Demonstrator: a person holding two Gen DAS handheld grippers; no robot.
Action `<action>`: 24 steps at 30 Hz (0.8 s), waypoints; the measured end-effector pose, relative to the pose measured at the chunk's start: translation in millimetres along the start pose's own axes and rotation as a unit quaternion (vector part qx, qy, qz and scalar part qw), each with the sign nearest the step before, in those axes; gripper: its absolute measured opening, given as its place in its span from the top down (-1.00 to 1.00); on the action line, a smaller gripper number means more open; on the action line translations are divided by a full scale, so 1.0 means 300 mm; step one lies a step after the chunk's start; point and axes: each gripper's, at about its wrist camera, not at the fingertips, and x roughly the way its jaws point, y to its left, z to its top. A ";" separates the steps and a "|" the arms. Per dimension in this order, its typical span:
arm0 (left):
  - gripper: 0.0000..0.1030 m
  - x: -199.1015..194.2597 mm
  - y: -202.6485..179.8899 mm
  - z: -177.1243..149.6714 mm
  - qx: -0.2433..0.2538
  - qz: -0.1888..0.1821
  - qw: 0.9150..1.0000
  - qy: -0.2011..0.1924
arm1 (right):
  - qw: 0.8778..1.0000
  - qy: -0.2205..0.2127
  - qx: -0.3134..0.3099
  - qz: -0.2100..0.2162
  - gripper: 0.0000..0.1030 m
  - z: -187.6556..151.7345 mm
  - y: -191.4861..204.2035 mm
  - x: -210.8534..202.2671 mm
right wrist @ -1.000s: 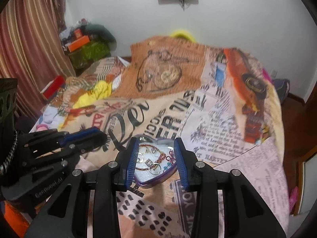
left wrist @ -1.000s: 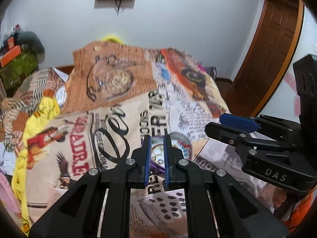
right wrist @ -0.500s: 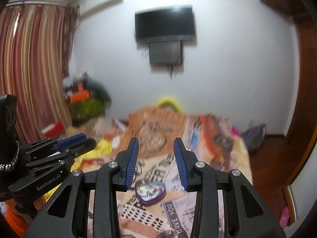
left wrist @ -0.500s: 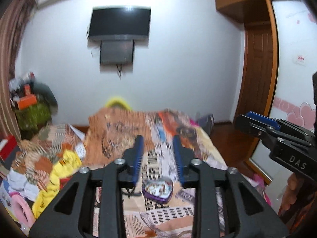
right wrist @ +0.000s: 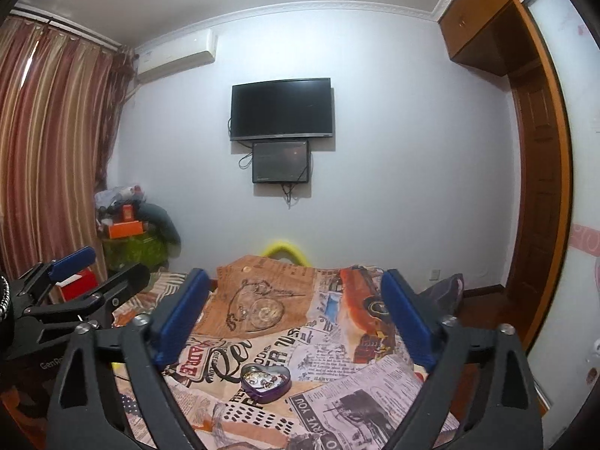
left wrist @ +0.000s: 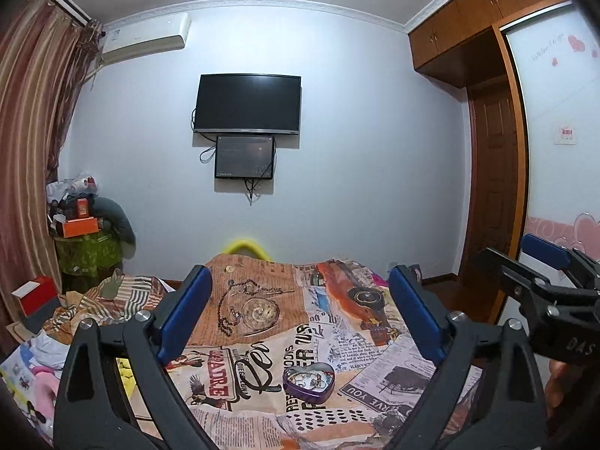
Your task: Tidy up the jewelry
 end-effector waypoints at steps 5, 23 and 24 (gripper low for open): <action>-0.86 -0.027 0.008 0.001 -0.009 0.002 1.000 0.004 | 1.000 0.009 0.002 0.001 -0.99 -0.010 -0.007 -0.011; -0.86 -0.021 -0.005 -0.023 -0.007 0.009 1.000 0.018 | 0.999 0.031 0.001 0.009 -0.99 -0.041 -0.016 -0.029; -0.86 -0.018 -0.005 -0.025 -0.007 0.008 1.000 0.019 | 0.999 0.031 0.001 0.008 -0.99 -0.041 -0.016 -0.029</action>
